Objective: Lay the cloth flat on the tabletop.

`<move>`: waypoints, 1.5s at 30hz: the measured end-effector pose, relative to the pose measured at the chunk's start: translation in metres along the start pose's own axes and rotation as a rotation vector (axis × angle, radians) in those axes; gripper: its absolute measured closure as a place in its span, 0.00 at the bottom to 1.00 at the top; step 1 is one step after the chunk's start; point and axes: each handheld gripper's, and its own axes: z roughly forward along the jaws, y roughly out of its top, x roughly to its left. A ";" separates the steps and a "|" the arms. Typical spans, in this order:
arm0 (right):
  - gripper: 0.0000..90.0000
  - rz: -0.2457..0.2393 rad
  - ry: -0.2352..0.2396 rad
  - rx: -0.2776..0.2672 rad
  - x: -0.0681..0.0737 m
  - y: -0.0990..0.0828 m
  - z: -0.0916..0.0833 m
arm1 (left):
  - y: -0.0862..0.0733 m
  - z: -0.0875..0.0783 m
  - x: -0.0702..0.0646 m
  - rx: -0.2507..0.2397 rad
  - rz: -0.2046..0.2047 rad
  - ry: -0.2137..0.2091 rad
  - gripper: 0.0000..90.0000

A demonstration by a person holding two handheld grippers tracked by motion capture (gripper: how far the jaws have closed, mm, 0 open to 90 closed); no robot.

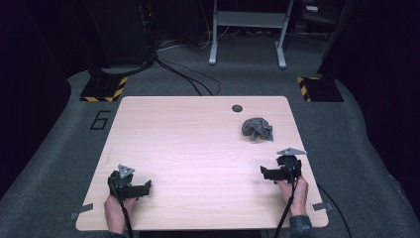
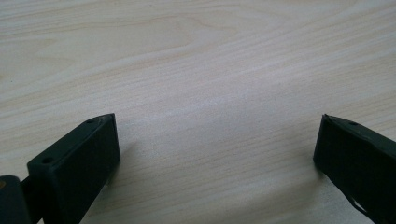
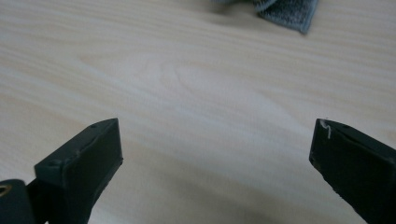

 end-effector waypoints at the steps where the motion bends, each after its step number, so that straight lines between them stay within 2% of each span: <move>1: 0.03 0.001 -0.004 0.004 -0.002 0.012 0.004 | 0.000 0.000 0.000 0.000 0.000 0.000 0.00; 2: 0.03 0.001 -0.004 0.004 -0.002 0.012 0.004 | 0.000 0.000 0.000 0.000 0.000 0.000 0.00; 3: 0.04 -0.005 -0.003 0.002 -0.004 0.024 0.010 | 0.000 -0.001 0.001 0.009 0.011 -0.002 0.00; 4: 0.04 -0.005 -0.003 0.002 -0.004 0.024 0.010 | 0.000 -0.001 0.001 0.009 0.011 -0.002 0.00; 6: 0.04 -0.002 -0.003 0.003 -0.009 0.041 0.020 | 0.000 -0.001 0.000 0.007 0.002 -0.003 0.00; 8: 0.04 0.001 -0.003 0.006 -0.010 0.045 0.023 | 0.000 -0.001 0.001 0.008 0.011 0.000 0.00; 9: 0.04 0.002 -0.002 0.014 -0.012 0.054 0.030 | 0.000 -0.001 0.001 0.009 0.010 -0.001 0.00; 21: 0.05 0.009 -0.027 0.024 -0.020 0.099 0.069 | 0.000 -0.001 0.000 0.008 0.010 -0.001 0.00; 25: 0.06 0.002 -0.037 0.040 -0.023 0.109 0.083 | 0.000 -0.001 0.001 0.008 0.011 -0.001 0.00; 30: 0.11 0.015 -0.056 0.057 -0.024 0.112 0.095 | 0.000 -0.001 0.001 0.007 0.011 -0.001 0.00; 32: 0.18 0.005 -0.062 0.067 -0.024 0.112 0.101 | 0.000 -0.001 0.001 0.007 0.012 -0.001 0.00; 34: 0.37 0.002 -0.084 0.086 -0.025 0.109 0.107 | 0.000 -0.001 0.000 0.003 0.015 0.000 0.01; 35: 0.37 0.002 -0.084 0.086 -0.025 0.109 0.107 | 0.000 -0.001 0.000 0.003 0.015 0.000 0.01; 38: 0.56 -0.006 -0.092 0.087 -0.025 0.105 0.111 | 0.000 -0.001 0.001 0.003 0.015 0.000 0.01; 39: 0.68 -0.014 -0.094 0.079 -0.025 0.103 0.112 | 0.000 -0.001 0.001 0.005 0.016 0.000 0.01; 40: 0.68 -0.014 -0.094 0.079 -0.025 0.103 0.112 | 0.000 -0.001 0.001 0.005 0.016 0.000 0.01; 41: 0.77 -0.008 -0.095 0.074 -0.025 0.103 0.112 | 0.000 -0.001 0.001 0.005 0.017 0.000 0.01; 42: 0.80 -0.006 -0.095 0.073 -0.025 0.103 0.111 | 0.000 -0.001 0.001 0.005 0.017 0.000 0.01; 45: 0.83 -0.016 -0.096 0.050 -0.023 0.104 0.107 | 0.000 -0.001 0.001 0.005 0.018 -0.001 0.01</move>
